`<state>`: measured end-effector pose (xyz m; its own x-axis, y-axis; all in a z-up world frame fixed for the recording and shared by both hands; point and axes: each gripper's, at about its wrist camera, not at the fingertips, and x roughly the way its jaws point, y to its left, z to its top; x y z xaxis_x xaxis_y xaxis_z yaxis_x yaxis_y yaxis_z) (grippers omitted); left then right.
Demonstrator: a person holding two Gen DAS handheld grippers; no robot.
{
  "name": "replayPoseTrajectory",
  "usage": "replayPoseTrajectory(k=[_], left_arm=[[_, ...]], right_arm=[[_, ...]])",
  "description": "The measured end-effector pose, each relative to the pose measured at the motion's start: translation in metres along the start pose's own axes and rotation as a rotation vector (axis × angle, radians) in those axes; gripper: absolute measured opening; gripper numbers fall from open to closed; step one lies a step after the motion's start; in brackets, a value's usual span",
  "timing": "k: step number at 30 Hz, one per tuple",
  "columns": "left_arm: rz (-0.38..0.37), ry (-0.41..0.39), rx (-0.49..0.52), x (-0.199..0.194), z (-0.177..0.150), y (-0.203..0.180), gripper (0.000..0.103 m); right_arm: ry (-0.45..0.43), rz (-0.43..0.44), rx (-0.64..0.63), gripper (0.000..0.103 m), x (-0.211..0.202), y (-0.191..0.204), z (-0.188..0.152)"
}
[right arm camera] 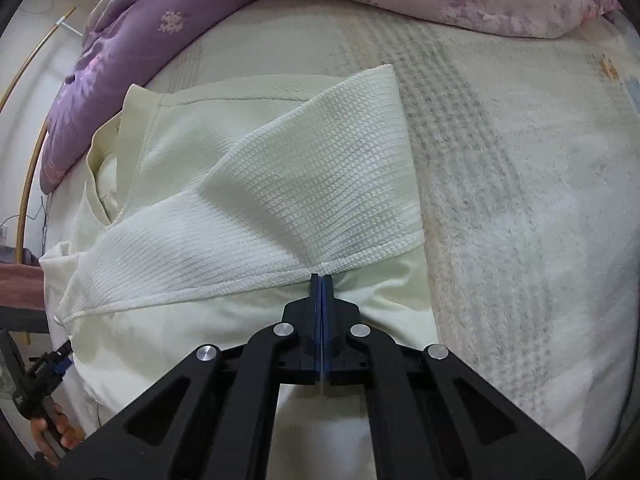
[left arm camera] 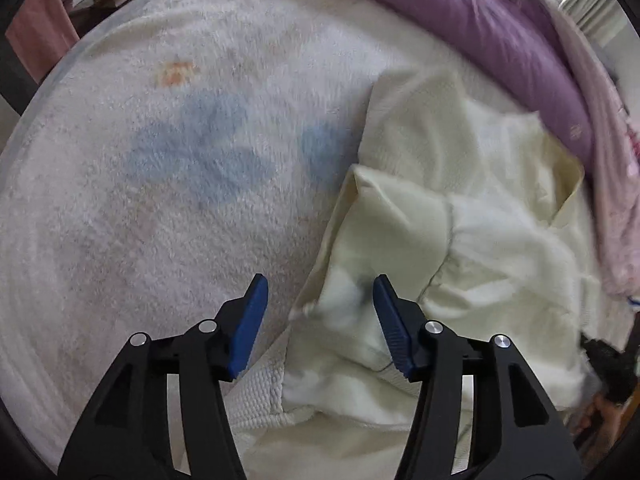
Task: Fold large clothes
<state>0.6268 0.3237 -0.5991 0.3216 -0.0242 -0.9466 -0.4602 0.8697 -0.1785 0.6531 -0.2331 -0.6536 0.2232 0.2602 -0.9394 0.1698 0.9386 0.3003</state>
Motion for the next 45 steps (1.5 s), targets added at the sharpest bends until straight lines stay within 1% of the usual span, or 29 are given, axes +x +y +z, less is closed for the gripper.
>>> replayPoseTrajectory(k=[1, 3, 5, 6, 10, 12, 14, 16, 17, 18, 20, 21, 22, 24, 25, 26, 27, 28, 29, 30, 34, 35, 37, 38, 39, 40, 41, 42, 45], left_arm=[[-0.015, -0.017, 0.001, -0.008, 0.004, 0.002, 0.056], [-0.059, -0.054, 0.01, -0.024, 0.018, -0.002, 0.056], [-0.127, -0.053, 0.012, -0.027, 0.03, -0.011, 0.056], [-0.153, -0.056, 0.017, -0.026, 0.035, -0.018, 0.056], [-0.187, -0.035, 0.114, 0.001, 0.062, -0.062, 0.056], [-0.188, -0.011, 0.14, 0.019, 0.075, -0.073, 0.056], [-0.096, 0.034, 0.13, 0.053, 0.091, -0.079, 0.054], [-0.057, 0.083, 0.076, 0.081, 0.102, -0.062, 0.034], [-0.065, 0.087, 0.052, 0.085, 0.106, -0.056, 0.029], [-0.097, 0.096, 0.026, 0.086, 0.11, -0.05, 0.029], [-0.108, 0.111, 0.036, 0.083, 0.113, -0.05, 0.029], [-0.119, 0.114, 0.049, 0.078, 0.113, -0.05, 0.032], [-0.139, 0.107, 0.055, 0.069, 0.114, -0.05, 0.037], [-0.164, 0.059, 0.058, 0.051, 0.118, -0.046, 0.069], [-0.18, 0.002, 0.057, 0.037, 0.123, -0.044, 0.076], [-0.181, -0.039, 0.057, 0.028, 0.127, -0.042, 0.084], [-0.155, -0.066, 0.056, 0.023, 0.132, -0.04, 0.087], [-0.109, -0.078, 0.06, 0.022, 0.135, -0.04, 0.088], [-0.065, -0.075, 0.07, 0.026, 0.14, -0.04, 0.089], [-0.034, -0.056, 0.081, 0.033, 0.141, -0.046, 0.089], [0.015, 0.096, 0.085, 0.084, 0.15, -0.051, 0.089], [0.03, 0.113, 0.088, 0.093, 0.149, -0.053, 0.089], [0.103, 0.095, 0.124, 0.105, 0.146, -0.062, 0.088], [0.118, 0.082, 0.139, 0.106, 0.144, -0.066, 0.082], [0.131, 0.058, 0.159, 0.104, 0.142, -0.07, 0.058], [0.113, 0.046, 0.175, 0.101, 0.141, -0.074, 0.044], [0.083, 0.042, 0.19, 0.096, 0.139, -0.077, 0.012], [0.084, 0.028, 0.217, 0.089, 0.137, -0.081, 0.009], [0.069, -0.056, 0.278, 0.059, 0.128, -0.083, 0.008]], right_arm=[[0.0, 0.004, -0.007, 0.007, -0.006, 0.003, 0.002], [-0.031, 0.034, -0.033, 0.007, -0.019, 0.009, 0.006], [-0.06, 0.056, -0.075, 0.007, -0.027, 0.016, 0.011], [-0.061, 0.062, -0.083, 0.007, -0.027, 0.018, 0.015], [-0.038, 0.075, -0.097, 0.007, -0.012, 0.02, 0.029], [-0.026, 0.088, -0.091, 0.006, -0.005, 0.019, 0.031], [-0.005, 0.06, -0.079, 0.0, 0.007, 0.014, 0.032], [-0.002, 0.08, -0.044, 0.0, 0.014, 0.004, 0.033], [-0.005, 0.084, -0.036, 0.0, 0.015, 0.002, 0.033], [-0.008, 0.082, -0.036, 0.0, 0.015, 0.001, 0.034], [-0.008, 0.083, -0.034, 0.0, 0.015, 0.0, 0.034], [-0.002, 0.091, -0.028, 0.004, 0.014, -0.001, 0.035], [0.004, 0.101, -0.021, 0.004, 0.011, -0.001, 0.037], [-0.017, 0.099, -0.013, 0.016, -0.004, -0.001, 0.041], [-0.042, 0.105, -0.01, 0.019, -0.012, -0.002, 0.045], [-0.083, 0.107, 0.003, 0.036, -0.023, -0.005, 0.051], [-0.119, 0.079, 0.023, 0.062, -0.032, -0.01, 0.058], [-0.131, 0.044, 0.036, 0.066, -0.034, -0.012, 0.064], [-0.139, -0.011, 0.056, 0.066, -0.034, -0.019, 0.071], [-0.138, -0.021, 0.064, 0.066, -0.032, -0.022, 0.076], [-0.078, 0.04, 0.156, 0.067, 0.0, -0.044, 0.094], [-0.056, 0.064, 0.164, 0.067, 0.01, -0.047, 0.096], [-0.089, 0.059, 0.134, 0.064, 0.011, -0.042, 0.096], [-0.098, 0.055, 0.124, 0.052, 0.01, -0.042, 0.096], [-0.106, 0.05, 0.115, 0.032, 0.009, -0.041, 0.096], [-0.107, 0.075, 0.107, 0.028, 0.007, -0.041, 0.095], [-0.109, 0.094, 0.104, 0.016, 0.004, -0.046, 0.091], [-0.119, 0.121, 0.093, 0.014, -0.001, -0.046, 0.089], [-0.203, 0.121, 0.024, 0.01, -0.03, -0.038, 0.077]])
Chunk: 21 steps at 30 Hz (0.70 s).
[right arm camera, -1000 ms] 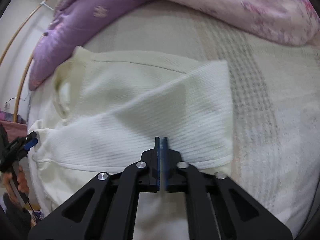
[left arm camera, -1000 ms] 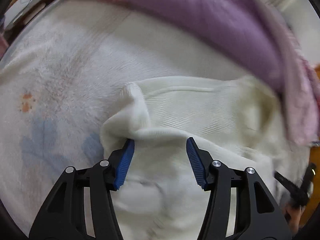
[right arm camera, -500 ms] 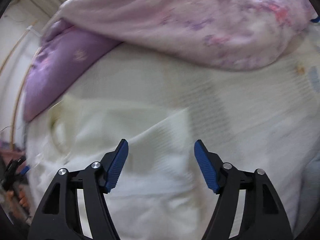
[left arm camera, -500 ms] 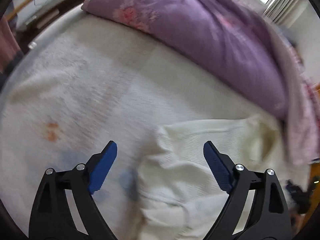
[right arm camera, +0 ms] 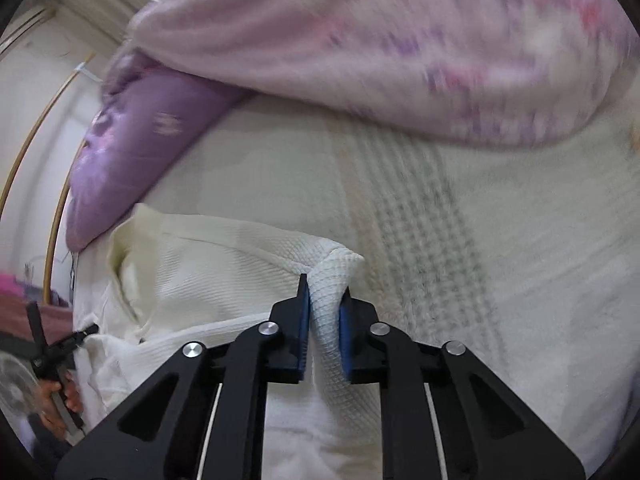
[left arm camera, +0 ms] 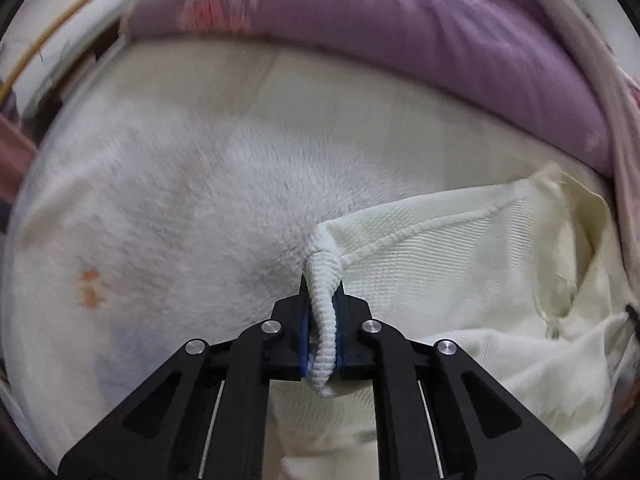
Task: Fold large clothes
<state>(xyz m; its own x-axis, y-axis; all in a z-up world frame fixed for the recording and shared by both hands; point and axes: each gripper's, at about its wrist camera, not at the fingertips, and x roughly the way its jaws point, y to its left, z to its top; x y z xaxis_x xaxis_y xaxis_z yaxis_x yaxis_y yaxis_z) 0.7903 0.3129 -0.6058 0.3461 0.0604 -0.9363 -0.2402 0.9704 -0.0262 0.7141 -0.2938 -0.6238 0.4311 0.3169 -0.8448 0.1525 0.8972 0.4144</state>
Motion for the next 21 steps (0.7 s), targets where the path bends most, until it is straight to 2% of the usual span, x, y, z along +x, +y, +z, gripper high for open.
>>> replayPoseTrajectory(k=[5, 10, 12, 16, 19, 21], left_arm=[[-0.057, -0.141, 0.008, -0.073, -0.027, 0.006, 0.008], [-0.064, -0.194, 0.017, -0.139, -0.09, 0.022, 0.008], [-0.082, -0.186, -0.008, -0.158, -0.119, 0.033, 0.008], [-0.1, -0.125, -0.075, -0.179, -0.179, 0.06, 0.008], [-0.098, -0.057, -0.148, -0.18, -0.234, 0.08, 0.008], [-0.097, 0.02, -0.206, -0.171, -0.267, 0.089, 0.012]], right_arm=[[-0.143, -0.001, -0.145, 0.009, -0.074, 0.041, -0.031], [-0.232, 0.025, -0.176, 0.009, -0.15, 0.07, -0.084], [-0.232, 0.028, -0.185, 0.009, -0.168, 0.082, -0.104], [-0.2, 0.012, -0.156, 0.009, -0.21, 0.069, -0.167], [-0.148, -0.009, -0.069, 0.013, -0.223, 0.044, -0.216], [-0.061, -0.029, 0.028, 0.021, -0.215, 0.021, -0.251]])
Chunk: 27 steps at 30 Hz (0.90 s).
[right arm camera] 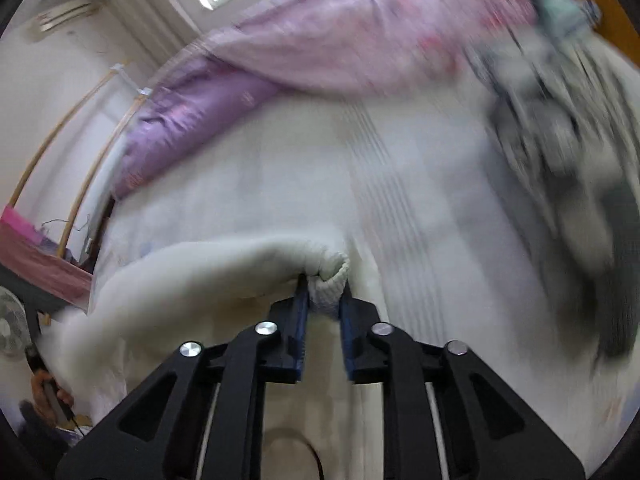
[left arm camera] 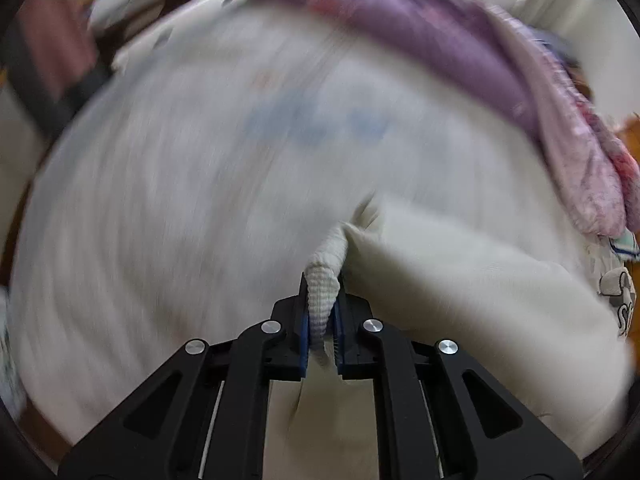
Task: Fold large clothes
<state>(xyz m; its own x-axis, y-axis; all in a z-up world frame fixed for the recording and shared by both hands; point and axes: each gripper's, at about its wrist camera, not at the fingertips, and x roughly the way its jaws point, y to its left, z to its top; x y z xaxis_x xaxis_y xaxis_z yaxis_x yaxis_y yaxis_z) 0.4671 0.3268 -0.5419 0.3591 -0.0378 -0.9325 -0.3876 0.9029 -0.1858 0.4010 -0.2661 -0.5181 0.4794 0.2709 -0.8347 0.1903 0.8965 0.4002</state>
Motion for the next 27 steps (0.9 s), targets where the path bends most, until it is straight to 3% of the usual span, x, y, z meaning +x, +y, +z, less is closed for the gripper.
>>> replayPoseTrajectory(k=[3, 4, 5, 7, 8, 11, 12, 14, 20, 23, 27], left_arm=[[0.008, 0.146, -0.093, 0.022, -0.049, 0.024, 0.018], [0.012, 0.158, -0.131, 0.022, -0.061, 0.031, 0.021], [-0.002, 0.158, -0.162, 0.02, -0.07, 0.037, 0.025], [-0.027, 0.14, -0.223, 0.01, -0.086, 0.049, 0.043], [-0.037, 0.123, -0.25, 0.006, -0.091, 0.054, 0.054], [-0.134, 0.079, -0.324, -0.005, -0.095, 0.061, 0.055], [-0.156, 0.065, -0.344, -0.006, -0.093, 0.059, 0.06], [-0.169, 0.069, -0.355, 0.0, -0.088, 0.052, 0.062], [-0.196, 0.126, -0.375, 0.048, -0.071, 0.029, 0.063], [-0.206, 0.144, -0.397, 0.056, -0.067, 0.024, 0.061], [-0.343, 0.109, -0.491, 0.031, -0.083, 0.044, 0.064]], right_arm=[[0.14, -0.05, 0.151, 0.024, 0.016, -0.032, -0.041], [0.155, -0.074, 0.195, 0.024, 0.016, -0.042, -0.052], [0.153, -0.071, 0.243, 0.026, 0.013, -0.049, -0.061], [0.126, -0.029, 0.381, 0.045, 0.0, -0.065, -0.081], [0.112, -0.012, 0.427, 0.06, -0.005, -0.069, -0.086], [0.063, 0.104, 0.518, 0.062, -0.017, -0.073, -0.092], [0.058, 0.131, 0.529, 0.064, -0.016, -0.071, -0.09], [0.063, 0.157, 0.548, 0.065, -0.007, -0.068, -0.087], [0.122, 0.179, 0.662, 0.064, 0.061, -0.075, -0.068], [0.097, 0.147, 0.64, 0.025, 0.073, -0.07, -0.059], [0.105, 0.127, 0.538, 0.023, 0.069, -0.048, -0.05]])
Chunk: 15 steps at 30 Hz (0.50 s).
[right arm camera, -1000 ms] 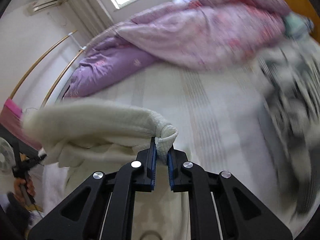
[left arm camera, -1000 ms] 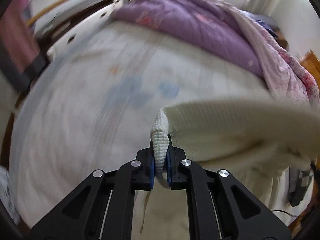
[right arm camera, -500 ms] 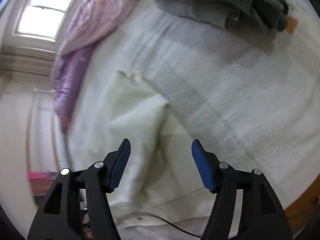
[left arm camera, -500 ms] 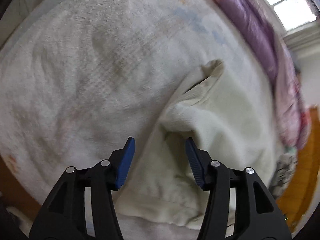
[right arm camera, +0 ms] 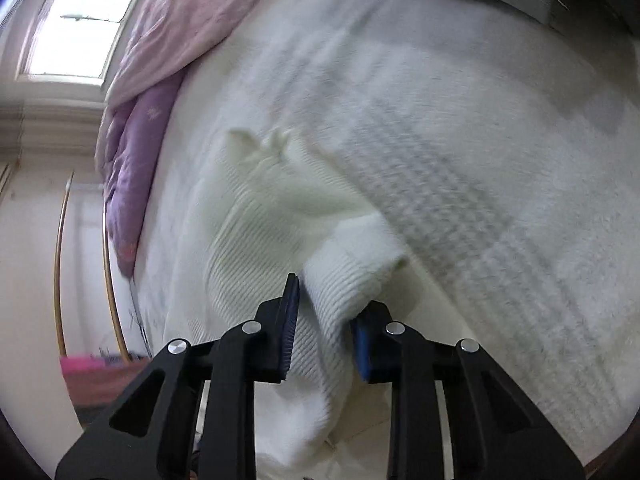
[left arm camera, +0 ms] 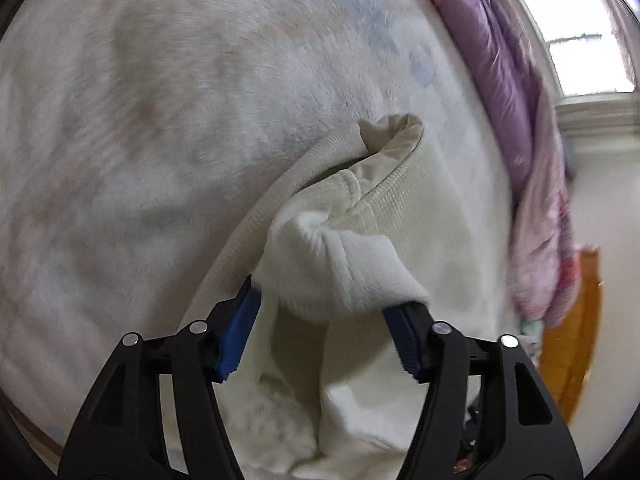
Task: Fold large clothes
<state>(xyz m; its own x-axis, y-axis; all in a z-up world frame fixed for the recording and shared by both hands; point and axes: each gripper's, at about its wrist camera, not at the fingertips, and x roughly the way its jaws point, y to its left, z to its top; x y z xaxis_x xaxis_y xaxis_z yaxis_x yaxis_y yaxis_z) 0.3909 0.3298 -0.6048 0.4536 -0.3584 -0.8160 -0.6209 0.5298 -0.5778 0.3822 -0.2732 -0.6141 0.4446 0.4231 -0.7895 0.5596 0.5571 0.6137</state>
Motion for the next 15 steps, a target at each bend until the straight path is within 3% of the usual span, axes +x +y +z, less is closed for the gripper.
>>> replayPoseTrajectory(k=[4, 8, 12, 14, 15], left_arm=[[-0.033, -0.057, -0.048, -0.029, -0.014, 0.02, 0.077], [-0.068, -0.045, -0.059, -0.017, -0.01, 0.015, 0.077], [-0.136, -0.039, -0.06, 0.007, -0.003, -0.017, 0.077], [-0.063, -0.029, -0.035, 0.019, 0.0, -0.024, 0.077], [0.014, -0.012, -0.003, 0.028, 0.0, -0.03, 0.055]], right_arm=[[0.022, 0.024, 0.033, 0.026, -0.001, -0.005, -0.002], [0.029, 0.047, 0.059, 0.044, 0.002, -0.014, -0.002], [0.035, 0.053, 0.057, 0.046, 0.006, -0.011, -0.001], [0.044, 0.044, 0.034, 0.043, 0.011, -0.008, 0.003], [0.051, 0.032, 0.016, 0.023, 0.012, -0.007, 0.004]])
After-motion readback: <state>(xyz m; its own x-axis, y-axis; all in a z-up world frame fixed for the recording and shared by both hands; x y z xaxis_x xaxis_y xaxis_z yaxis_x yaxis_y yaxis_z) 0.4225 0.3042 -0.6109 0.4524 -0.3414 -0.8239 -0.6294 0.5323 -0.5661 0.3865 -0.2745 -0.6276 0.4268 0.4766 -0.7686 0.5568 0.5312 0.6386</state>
